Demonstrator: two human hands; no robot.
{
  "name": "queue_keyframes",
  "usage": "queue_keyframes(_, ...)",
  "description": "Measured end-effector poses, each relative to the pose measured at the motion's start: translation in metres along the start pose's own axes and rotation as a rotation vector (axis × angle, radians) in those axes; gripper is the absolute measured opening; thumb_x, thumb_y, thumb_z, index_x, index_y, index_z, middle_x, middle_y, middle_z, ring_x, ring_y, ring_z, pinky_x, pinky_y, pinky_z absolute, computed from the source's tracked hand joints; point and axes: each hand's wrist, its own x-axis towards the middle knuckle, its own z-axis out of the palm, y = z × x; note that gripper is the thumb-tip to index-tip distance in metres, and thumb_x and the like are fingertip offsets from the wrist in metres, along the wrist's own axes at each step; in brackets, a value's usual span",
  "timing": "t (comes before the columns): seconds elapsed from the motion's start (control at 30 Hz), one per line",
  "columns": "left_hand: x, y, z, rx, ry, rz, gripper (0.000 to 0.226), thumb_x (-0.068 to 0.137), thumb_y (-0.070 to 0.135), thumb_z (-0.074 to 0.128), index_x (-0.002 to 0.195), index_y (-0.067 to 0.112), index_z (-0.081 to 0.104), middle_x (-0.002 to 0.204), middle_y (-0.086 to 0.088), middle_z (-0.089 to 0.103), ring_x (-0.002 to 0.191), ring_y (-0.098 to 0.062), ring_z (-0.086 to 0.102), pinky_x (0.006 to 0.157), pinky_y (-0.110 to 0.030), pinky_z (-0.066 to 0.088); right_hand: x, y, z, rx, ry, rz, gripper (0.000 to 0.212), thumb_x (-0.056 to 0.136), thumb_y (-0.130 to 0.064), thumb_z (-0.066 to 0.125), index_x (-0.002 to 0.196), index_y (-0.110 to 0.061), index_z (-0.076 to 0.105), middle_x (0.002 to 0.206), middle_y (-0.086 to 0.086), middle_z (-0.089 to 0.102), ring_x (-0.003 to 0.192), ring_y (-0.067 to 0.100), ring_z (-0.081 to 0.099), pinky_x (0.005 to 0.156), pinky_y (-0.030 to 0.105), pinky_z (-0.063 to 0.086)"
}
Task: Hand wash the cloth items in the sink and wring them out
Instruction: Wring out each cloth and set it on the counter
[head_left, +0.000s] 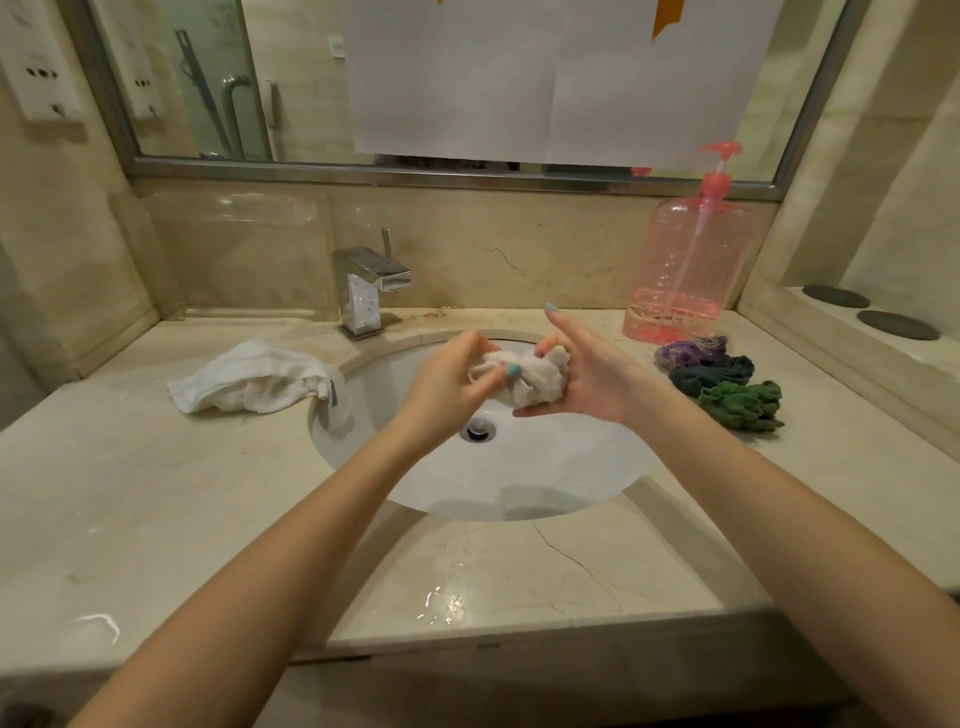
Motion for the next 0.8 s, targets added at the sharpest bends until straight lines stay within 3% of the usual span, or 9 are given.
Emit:
queue_keyframes(0.1, 0.001, 0.006, 0.003, 0.261, -0.023, 0.144, 0.025, 0.091, 0.035, 0.065, 0.09, 0.014, 0.05, 0.099, -0.005, 0.061, 0.082, -0.021, 0.054, 0.064, -0.031, 0.035, 0.003, 0.002, 0.015, -0.018, 0.067, 0.004, 0.045, 0.089, -0.046, 0.063, 0.109, -0.007, 0.056, 0.099, 0.016, 0.068, 0.083, 0.026, 0.067, 0.087, 0.047, 0.056)
queue_keyframes(0.2, -0.004, 0.011, 0.008, 0.388, 0.138, 0.244, 0.038, 0.095, 0.042, 0.048, 0.093, 0.005, 0.055, 0.095, -0.011, 0.058, 0.074, -0.025, 0.051, 0.061, -0.031, 0.035, 0.007, 0.007, 0.031, 0.043, 0.107, 0.081, 0.043, 0.087, -0.044, 0.067, 0.107, -0.006, 0.066, 0.095, 0.012, 0.07, 0.082, 0.024, 0.068, 0.08, 0.041, 0.058)
queue_keyframes(0.3, -0.008, 0.009, 0.007, 0.519, 0.15, 0.23, 0.056, 0.094, 0.05, 0.024, 0.1, 0.004, 0.055, 0.092, -0.012, 0.058, 0.072, -0.031, 0.056, 0.055, -0.035, 0.038, 0.005, 0.014, 0.04, 0.05, 0.103, 0.132, 0.049, 0.085, -0.039, 0.07, 0.118, -0.003, 0.066, 0.103, 0.018, 0.068, 0.094, 0.032, 0.067, 0.079, 0.051, 0.057)
queue_keyframes(0.37, -0.013, 0.007, 0.007, 0.552, 0.09, 0.177, 0.064, 0.093, 0.056, 0.017, 0.107, 0.006, 0.054, 0.092, -0.01, 0.06, 0.077, -0.032, 0.058, 0.059, -0.035, 0.037, 0.004, 0.018, 0.046, 0.063, 0.199, 0.066, 0.031, 0.089, -0.031, 0.066, 0.107, -0.005, 0.066, 0.098, 0.014, 0.066, 0.081, 0.026, 0.066, 0.066, 0.036, 0.057)
queue_keyframes(0.43, -0.019, 0.007, 0.011, 0.502, 0.078, 0.093, 0.059, 0.095, 0.058, 0.025, 0.107, 0.008, 0.055, 0.092, -0.009, 0.063, 0.081, -0.03, 0.058, 0.063, -0.036, 0.036, 0.003, 0.02, 0.052, 0.053, 0.378, -0.104, 0.018, 0.093, -0.025, 0.062, 0.09, -0.008, 0.06, 0.083, 0.007, 0.057, 0.068, 0.017, 0.056, 0.057, 0.027, 0.047)
queue_keyframes(0.5, -0.022, 0.01, 0.016, 0.416, 0.097, -0.028, 0.048, 0.098, 0.053, 0.032, 0.084, 0.012, 0.052, 0.077, -0.005, 0.058, 0.073, -0.028, 0.053, 0.061, -0.036, 0.031, 0.005, 0.021, 0.056, 0.01, 0.496, -0.267, 0.028, 0.096, -0.028, 0.057, 0.075, -0.011, 0.05, 0.068, 0.002, 0.043, 0.06, 0.012, 0.043, 0.057, 0.027, 0.038)
queue_keyframes(0.6, -0.017, 0.013, 0.019, 0.297, 0.092, -0.142, 0.057, 0.103, 0.049, 0.023, 0.061, 0.014, 0.039, 0.058, -0.003, 0.048, 0.062, -0.026, 0.047, 0.057, -0.039, 0.029, 0.01, 0.027, 0.062, -0.006, 0.59, -0.414, 0.043, 0.1, -0.028, 0.05, 0.062, -0.017, 0.032, 0.059, -0.001, 0.028, 0.046, 0.006, 0.033, 0.052, 0.025, 0.029)
queue_keyframes(0.7, -0.012, 0.01, 0.021, 0.028, 0.081, -0.298, 0.064, 0.106, 0.042, 0.023, 0.052, 0.012, 0.041, 0.048, -0.002, 0.049, 0.053, -0.023, 0.049, 0.055, -0.035, 0.037, 0.013, 0.031, 0.063, -0.152, 0.619, -0.546, 0.045, 0.102, -0.023, 0.043, 0.06, -0.016, 0.03, 0.054, -0.003, 0.026, 0.045, 0.005, 0.027, 0.049, 0.023, 0.028)
queue_keyframes(0.8, -0.009, 0.002, 0.024, -0.226, 0.007, -0.49, 0.06, 0.105, 0.04, 0.024, 0.059, 0.01, 0.049, 0.054, -0.008, 0.055, 0.046, -0.018, 0.046, 0.045, -0.024, 0.034, 0.016, 0.031, 0.061, -0.314, 0.554, -0.632, 0.045, 0.103, -0.022, 0.041, 0.06, -0.016, 0.03, 0.055, -0.003, 0.027, 0.051, 0.009, 0.025, 0.051, 0.028, 0.025)
